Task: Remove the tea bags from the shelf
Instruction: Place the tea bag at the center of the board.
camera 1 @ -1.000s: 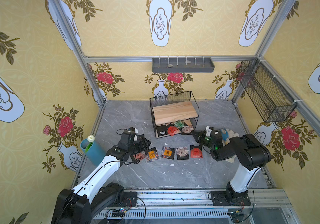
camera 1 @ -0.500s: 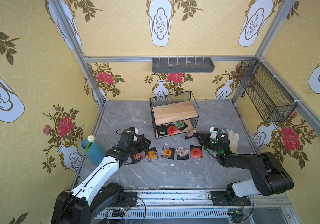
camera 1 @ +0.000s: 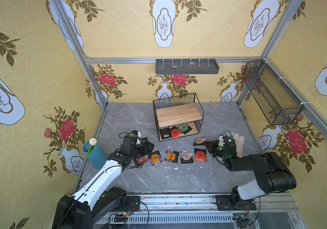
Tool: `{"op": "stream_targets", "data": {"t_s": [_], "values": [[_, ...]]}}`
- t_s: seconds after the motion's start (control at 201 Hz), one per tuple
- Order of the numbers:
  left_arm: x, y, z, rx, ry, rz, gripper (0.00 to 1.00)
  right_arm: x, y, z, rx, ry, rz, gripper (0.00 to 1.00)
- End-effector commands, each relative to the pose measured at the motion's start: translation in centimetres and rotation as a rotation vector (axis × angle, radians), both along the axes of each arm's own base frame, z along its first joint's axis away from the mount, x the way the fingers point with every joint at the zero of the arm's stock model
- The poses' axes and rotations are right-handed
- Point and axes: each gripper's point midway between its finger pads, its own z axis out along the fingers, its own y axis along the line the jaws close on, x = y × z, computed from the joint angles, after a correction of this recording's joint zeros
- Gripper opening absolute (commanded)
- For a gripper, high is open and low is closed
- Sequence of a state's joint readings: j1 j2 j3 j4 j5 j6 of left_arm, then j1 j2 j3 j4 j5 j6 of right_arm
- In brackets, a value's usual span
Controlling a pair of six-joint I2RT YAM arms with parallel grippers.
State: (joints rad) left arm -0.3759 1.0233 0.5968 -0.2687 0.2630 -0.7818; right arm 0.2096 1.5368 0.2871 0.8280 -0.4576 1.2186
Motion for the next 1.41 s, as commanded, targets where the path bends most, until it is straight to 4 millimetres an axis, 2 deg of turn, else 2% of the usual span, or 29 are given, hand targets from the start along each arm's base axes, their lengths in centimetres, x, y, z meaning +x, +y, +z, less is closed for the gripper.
{"op": "stream_targets", "data": {"t_s": [0.0, 0.344, 0.488, 0.573, 0.682, 0.936, 1.14, 1.404], "values": [[0.3, -0.2, 0.4, -0.010, -0.021, -0.005, 0.71, 0.5, 0.6, 0.7, 0.018, -0.046, 0.031, 0.00], [0.4, -0.2, 0.4, -0.007, -0.021, -0.005, 0.71, 0.4, 0.0, -0.7, 0.002, -0.013, 0.026, 0.01], [0.4, -0.2, 0.5, -0.007, -0.021, -0.006, 0.71, 0.4, -0.2, -1.0, 0.000, 0.001, 0.025, 0.09], [0.4, -0.3, 0.5, -0.010, -0.021, -0.007, 0.71, 0.4, -0.3, -1.1, -0.002, 0.004, 0.024, 0.19], [0.5, -0.3, 0.6, -0.010, -0.023, -0.007, 0.71, 0.3, -0.5, -1.1, -0.006, 0.011, 0.019, 0.25], [0.5, -0.3, 0.7, -0.012, -0.026, -0.010, 0.71, 0.1, -1.4, 0.0, -0.057, 0.003, 0.010, 0.47], [0.5, -0.7, 0.8, -0.013, -0.027, -0.022, 0.70, 0.4, -1.8, 1.2, -0.089, 0.000, 0.018, 0.49], [0.4, -2.2, 1.3, -0.018, -0.037, -0.069, 0.60, 0.9, -1.4, 1.5, -0.084, -0.015, 0.039, 0.48]]}}
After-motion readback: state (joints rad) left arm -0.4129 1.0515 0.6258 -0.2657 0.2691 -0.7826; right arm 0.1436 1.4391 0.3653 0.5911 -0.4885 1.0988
